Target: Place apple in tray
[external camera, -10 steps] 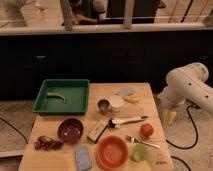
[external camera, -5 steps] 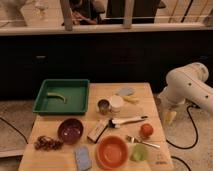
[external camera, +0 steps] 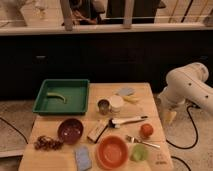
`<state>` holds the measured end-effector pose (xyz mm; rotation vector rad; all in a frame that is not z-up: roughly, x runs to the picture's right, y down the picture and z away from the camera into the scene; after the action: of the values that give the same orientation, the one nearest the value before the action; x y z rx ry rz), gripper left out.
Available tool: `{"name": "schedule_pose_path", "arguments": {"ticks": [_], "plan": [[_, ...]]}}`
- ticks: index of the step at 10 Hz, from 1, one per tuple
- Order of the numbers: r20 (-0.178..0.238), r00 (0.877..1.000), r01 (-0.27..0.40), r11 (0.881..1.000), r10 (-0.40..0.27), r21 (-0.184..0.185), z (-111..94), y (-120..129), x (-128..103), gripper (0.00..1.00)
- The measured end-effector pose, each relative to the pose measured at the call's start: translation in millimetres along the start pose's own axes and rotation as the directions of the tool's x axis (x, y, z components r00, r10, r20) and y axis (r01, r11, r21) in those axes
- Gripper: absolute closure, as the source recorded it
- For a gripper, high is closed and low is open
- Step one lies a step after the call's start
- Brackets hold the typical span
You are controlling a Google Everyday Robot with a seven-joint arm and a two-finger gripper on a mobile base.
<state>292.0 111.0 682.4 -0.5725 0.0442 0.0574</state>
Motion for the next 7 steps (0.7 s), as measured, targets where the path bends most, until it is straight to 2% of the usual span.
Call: {"name": "schedule_pose_path", "arguments": {"ticks": [2, 3, 7], "plan": [[0.017, 1.000, 0.003, 1.000, -0.003, -0.018, 9.2, 4.2, -3.1, 0.20], [0.034, 0.999, 0.011, 0.999, -0.010, -0.034, 21.2, 7.2, -8.2, 0.20], [0.055, 0.998, 0.023, 0.998, -0.020, -0.053, 28.6, 10.4, -12.1, 0.20]]}}
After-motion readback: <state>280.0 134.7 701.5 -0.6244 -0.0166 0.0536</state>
